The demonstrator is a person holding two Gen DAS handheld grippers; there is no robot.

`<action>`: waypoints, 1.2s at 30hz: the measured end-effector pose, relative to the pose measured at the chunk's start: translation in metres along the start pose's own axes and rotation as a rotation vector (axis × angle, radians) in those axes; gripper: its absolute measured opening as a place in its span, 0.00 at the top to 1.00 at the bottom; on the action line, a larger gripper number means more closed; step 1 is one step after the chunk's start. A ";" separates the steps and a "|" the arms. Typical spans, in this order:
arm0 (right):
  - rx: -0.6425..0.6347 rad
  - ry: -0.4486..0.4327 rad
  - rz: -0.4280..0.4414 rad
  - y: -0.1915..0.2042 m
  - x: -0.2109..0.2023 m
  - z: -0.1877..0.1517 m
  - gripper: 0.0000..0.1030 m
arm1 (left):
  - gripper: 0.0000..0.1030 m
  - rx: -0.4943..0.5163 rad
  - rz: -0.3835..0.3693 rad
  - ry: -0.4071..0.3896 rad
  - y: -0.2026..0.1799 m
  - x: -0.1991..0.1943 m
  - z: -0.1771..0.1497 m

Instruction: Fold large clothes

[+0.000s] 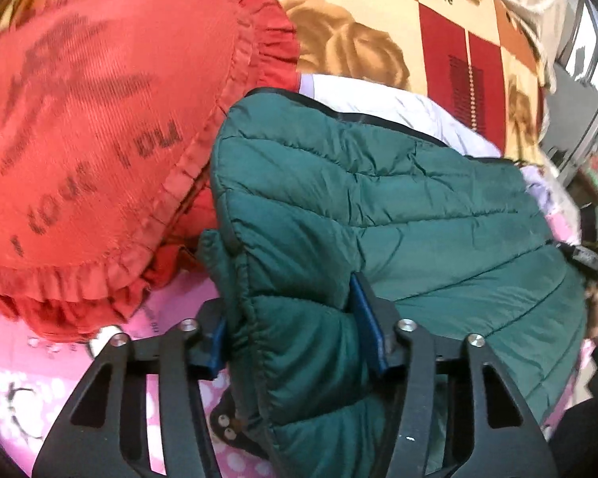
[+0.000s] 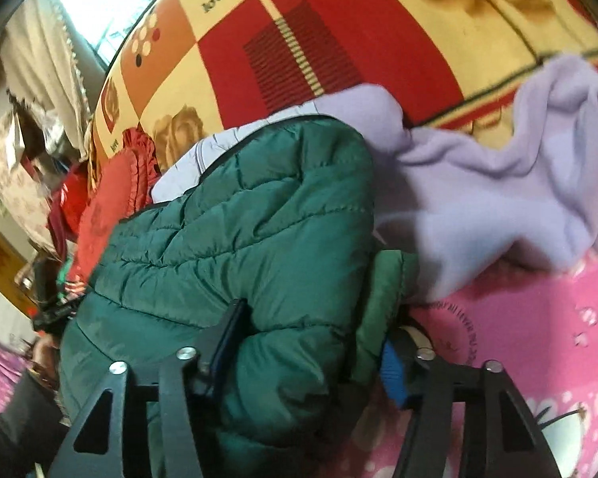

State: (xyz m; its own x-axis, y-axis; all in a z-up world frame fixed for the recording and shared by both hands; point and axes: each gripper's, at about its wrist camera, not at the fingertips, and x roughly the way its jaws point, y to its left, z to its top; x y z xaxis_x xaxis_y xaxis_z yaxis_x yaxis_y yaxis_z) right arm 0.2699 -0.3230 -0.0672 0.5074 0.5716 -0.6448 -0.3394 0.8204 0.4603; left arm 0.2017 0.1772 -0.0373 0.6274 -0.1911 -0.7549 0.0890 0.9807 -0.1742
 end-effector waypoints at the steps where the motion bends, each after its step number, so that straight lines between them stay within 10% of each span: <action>1: -0.029 -0.008 -0.030 0.006 -0.003 0.002 0.53 | 0.57 0.016 0.031 -0.012 -0.006 -0.005 0.000; 12: -0.207 -0.193 -0.172 0.081 -0.075 0.022 0.73 | 0.75 0.001 0.143 -0.151 -0.032 -0.073 -0.007; 25: -0.207 -0.294 -0.144 0.109 -0.181 -0.018 0.74 | 0.85 -0.087 -0.142 -0.308 -0.060 -0.176 -0.039; 36: -0.049 -0.124 -0.203 0.036 -0.142 -0.039 0.74 | 0.71 -0.058 -0.026 -0.056 -0.079 -0.087 -0.025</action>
State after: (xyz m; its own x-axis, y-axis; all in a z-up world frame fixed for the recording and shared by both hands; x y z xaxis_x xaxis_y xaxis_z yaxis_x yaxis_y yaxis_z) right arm 0.1546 -0.3736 0.0168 0.6612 0.3915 -0.6400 -0.2571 0.9196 0.2969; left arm 0.1201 0.1150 0.0264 0.6678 -0.2118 -0.7136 0.0616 0.9711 -0.2306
